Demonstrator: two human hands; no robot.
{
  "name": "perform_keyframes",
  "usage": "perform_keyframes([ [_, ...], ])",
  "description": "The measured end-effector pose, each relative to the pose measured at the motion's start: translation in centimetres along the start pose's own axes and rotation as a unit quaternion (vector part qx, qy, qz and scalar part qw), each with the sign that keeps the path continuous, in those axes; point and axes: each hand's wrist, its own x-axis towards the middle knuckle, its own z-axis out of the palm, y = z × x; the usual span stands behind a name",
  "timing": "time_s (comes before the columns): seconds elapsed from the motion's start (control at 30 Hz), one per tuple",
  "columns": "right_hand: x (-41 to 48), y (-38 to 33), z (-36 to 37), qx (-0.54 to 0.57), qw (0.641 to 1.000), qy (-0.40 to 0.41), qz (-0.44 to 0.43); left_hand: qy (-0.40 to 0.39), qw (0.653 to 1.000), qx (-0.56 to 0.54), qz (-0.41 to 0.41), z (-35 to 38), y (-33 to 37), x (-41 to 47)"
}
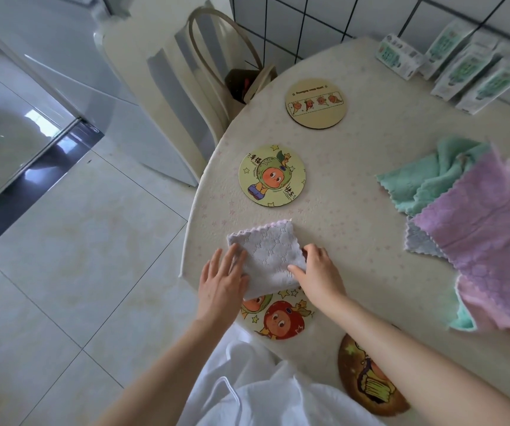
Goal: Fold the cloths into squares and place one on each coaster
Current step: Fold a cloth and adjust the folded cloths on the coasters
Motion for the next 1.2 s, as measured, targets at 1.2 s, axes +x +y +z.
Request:
perform_keyframes([
  [1.2, 15.2, -3.0, -15.6, 0.453, 0.880, -0.087, 0.112, -0.072, 0.744, -0.612, -0.257, -11.4, 5.4, 21.2],
])
